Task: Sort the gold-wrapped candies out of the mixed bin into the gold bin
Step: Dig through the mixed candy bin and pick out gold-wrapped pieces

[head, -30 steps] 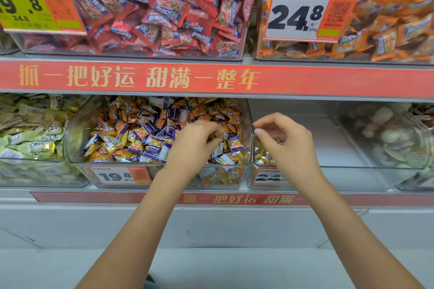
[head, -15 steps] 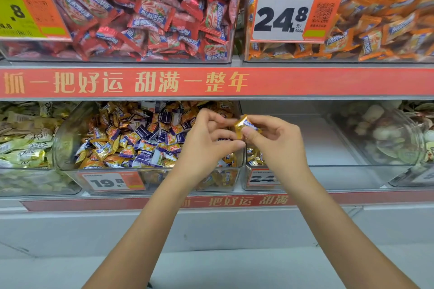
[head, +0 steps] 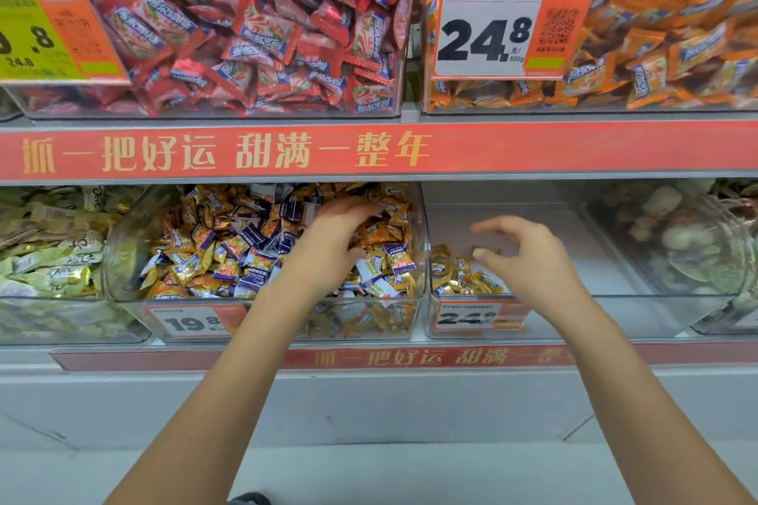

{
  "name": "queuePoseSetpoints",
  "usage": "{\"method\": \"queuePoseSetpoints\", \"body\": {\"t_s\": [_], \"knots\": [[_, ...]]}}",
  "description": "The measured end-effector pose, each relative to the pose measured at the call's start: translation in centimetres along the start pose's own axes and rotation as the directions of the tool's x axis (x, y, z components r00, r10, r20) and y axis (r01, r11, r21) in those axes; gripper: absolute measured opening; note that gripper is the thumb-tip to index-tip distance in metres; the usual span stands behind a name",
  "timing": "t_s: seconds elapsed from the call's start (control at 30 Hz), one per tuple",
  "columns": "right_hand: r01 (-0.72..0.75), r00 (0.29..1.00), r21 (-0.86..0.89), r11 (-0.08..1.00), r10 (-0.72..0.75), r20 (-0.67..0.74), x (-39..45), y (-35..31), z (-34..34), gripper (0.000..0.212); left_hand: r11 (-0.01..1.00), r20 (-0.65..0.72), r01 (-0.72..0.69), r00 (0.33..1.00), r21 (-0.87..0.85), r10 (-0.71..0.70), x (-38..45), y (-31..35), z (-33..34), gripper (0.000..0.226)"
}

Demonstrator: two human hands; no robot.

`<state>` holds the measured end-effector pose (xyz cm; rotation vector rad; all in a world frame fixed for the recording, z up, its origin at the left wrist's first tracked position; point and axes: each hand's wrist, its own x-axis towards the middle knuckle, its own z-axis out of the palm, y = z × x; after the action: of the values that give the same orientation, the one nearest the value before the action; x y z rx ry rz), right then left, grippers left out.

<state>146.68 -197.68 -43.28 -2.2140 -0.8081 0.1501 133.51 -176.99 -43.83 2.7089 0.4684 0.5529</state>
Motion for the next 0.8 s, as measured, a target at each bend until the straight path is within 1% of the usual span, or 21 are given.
{"method": "queuePoseSetpoints", "body": {"t_s": [0.03, 0.1, 0.2, 0.27, 0.37, 0.4, 0.47, 0.53, 0.57, 0.67, 0.73, 0.77, 0.8], "knots": [[0.0, 1.0, 0.009, 1.0, 0.0, 0.031, 0.0, 0.2, 0.3, 0.025, 0.999, 0.061, -0.02, 0.998, 0.035, 0.017, 0.9, 0.0, 0.1, 0.067], [0.003, 0.998, 0.015, 1.0, -0.004, 0.069, 0.1, 0.4, 0.8, 0.027, 0.991, 0.173, -0.03, 0.985, 0.131, 0.007, 2.6, 0.2, 0.3, 0.078], [0.019, 0.996, 0.013, 1.0, -0.02, 0.082, 0.1, 0.6, 0.8, 0.029, 0.947, 0.26, -0.061, 0.965, 0.316, -0.024, 4.4, 0.6, 1.0, 0.086], [0.028, 0.997, 0.022, 0.999, -0.03, 0.072, 0.0, 0.5, 0.6, 0.031, 0.928, 0.261, -0.066, 0.965, 0.366, -0.034, 4.7, 0.5, 1.5, 0.078], [0.054, 0.996, 0.051, 0.997, -0.057, 0.063, -0.1, 0.4, 0.6, 0.029, 0.906, 0.207, -0.078, 0.978, 0.416, -0.011, 4.4, 0.3, 1.7, 0.052], [0.061, 0.995, 0.057, 0.996, -0.065, 0.071, -0.2, 0.3, 0.7, 0.029, 0.921, 0.201, -0.071, 0.98, 0.382, -0.008, 4.2, 0.3, 1.6, 0.046], [0.072, 0.993, 0.062, 0.995, -0.077, 0.089, -0.4, 0.2, 0.7, 0.029, 0.982, 0.195, -0.001, 0.98, 0.187, -0.036, 3.8, 0.5, 0.8, 0.042], [0.098, 0.991, 0.091, 0.991, -0.105, 0.081, -0.6, -0.1, 0.6, 0.027, 0.997, 0.191, 0.078, 0.979, -0.011, -0.075, 3.2, 0.9, -0.3, 0.042], [0.118, 0.99, 0.121, 0.986, -0.126, 0.061, -0.7, -0.4, 0.6, 0.025, 0.992, 0.199, 0.105, 0.976, -0.065, -0.091, 2.7, 1.1, -0.9, 0.043], [0.211, 0.977, 0.232, 0.949, -0.201, -0.067, -1.3, -2.0, 0.3, 0.019, 0.981, 0.186, 0.143, 0.976, -0.129, -0.117, 0.8, 1.6, -1.8, 0.046], [0.316, 0.947, 0.216, 0.924, -0.292, -0.133, -1.9, -3.3, 0.4, 0.02, 0.966, 0.143, 0.167, 0.98, -0.198, -0.14, -0.3, 1.7, -2.0, 0.046], [0.37, 0.928, 0.196, 0.908, -0.351, -0.124, -2.1, -4.0, 0.5, 0.025, 0.956, 0.127, 0.177, 0.98, -0.233, -0.151, -0.8, 1.6, -2.1, 0.044], [0.419, 0.908, 0.183, 0.889, -0.411, -0.085, -2.3, -4.6, 0.7, 0.032, 0.947, 0.116, 0.182, 0.981, -0.263, -0.157, -1.3, 1.6, -2.1, 0.04]]}}
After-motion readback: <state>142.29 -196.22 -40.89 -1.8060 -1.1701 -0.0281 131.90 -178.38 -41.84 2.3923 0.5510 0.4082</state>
